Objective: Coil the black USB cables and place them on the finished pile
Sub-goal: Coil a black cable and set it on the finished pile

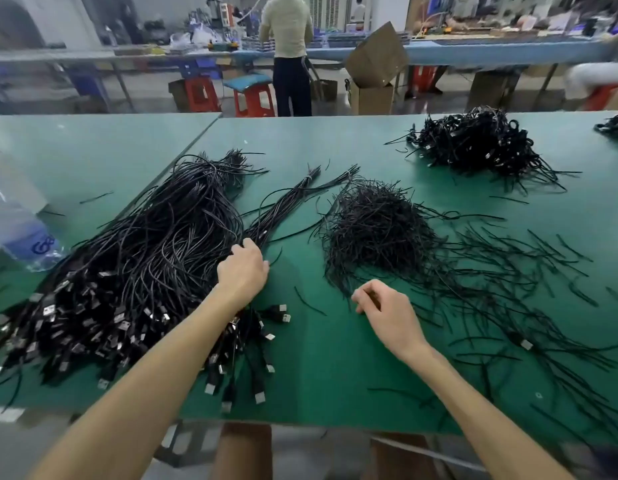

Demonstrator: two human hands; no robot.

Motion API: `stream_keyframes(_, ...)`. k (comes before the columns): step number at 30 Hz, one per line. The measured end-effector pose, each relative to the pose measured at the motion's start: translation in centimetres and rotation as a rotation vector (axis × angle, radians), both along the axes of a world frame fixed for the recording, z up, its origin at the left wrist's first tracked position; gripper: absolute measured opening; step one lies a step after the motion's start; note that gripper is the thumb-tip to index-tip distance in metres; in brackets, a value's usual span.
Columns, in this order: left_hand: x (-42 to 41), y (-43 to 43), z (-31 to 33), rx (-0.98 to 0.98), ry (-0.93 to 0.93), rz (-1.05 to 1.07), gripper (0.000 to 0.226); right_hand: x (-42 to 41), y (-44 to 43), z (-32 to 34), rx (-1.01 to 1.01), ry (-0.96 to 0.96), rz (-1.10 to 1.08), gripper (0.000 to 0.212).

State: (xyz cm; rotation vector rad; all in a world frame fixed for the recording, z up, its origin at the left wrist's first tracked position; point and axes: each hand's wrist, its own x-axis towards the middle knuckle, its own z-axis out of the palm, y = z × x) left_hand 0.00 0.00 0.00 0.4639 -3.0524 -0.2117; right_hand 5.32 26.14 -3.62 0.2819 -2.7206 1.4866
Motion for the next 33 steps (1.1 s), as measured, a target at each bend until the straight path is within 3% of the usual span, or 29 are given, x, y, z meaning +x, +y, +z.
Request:
stream_keyframes(5, -2.3, -1.3, -0.1, -0.008, -0.037, 0.048, 0.032, -0.6, -0.1, 0.0, -0.034, 0.003, -0.023, 0.024)
stream_keyframes(10, -2.8, -1.8, -0.2, 0.119, 0.017, 0.054, 0.038, -0.5, 0.0, -0.1, -0.045, -0.022, -0.026, 0.024)
stream_keyframes(13, -3.0, -1.6, 0.1, 0.073, 0.054, 0.048, 0.043, -0.5, 0.2, -0.3, -0.047, -0.021, -0.036, 0.024)
stream_keyframes(17, -3.3, -1.9, -0.1, 0.032, 0.048, 0.008, 0.026, -0.5, -0.2, -0.5, -0.049, -0.019, -0.038, 0.023)
stream_keyframes(20, -3.4, -1.8, -0.2, 0.051, 0.084, 0.016, 0.027, -0.6, -0.3, -0.5, -0.051, -0.017, -0.045, 0.023)
stream_keyframes(24, -3.9, -2.1, -0.3, 0.154, 0.059, 0.045, 0.026, -0.6, -0.3, -0.3, -0.040, -0.008, -0.055, 0.023)
stream_keyframes(29, -3.5, -2.7, -0.7, 0.465, 0.107, 0.064, 0.028, -0.6, -0.3, -0.3, -0.038, -0.009, -0.059, 0.023)
stream_keyframes(33, -1.6, 0.4, 0.7, 0.508, 0.234, -0.109, 0.016, -0.7, -0.1, -0.1, -0.039, -0.008, -0.069, 0.023)
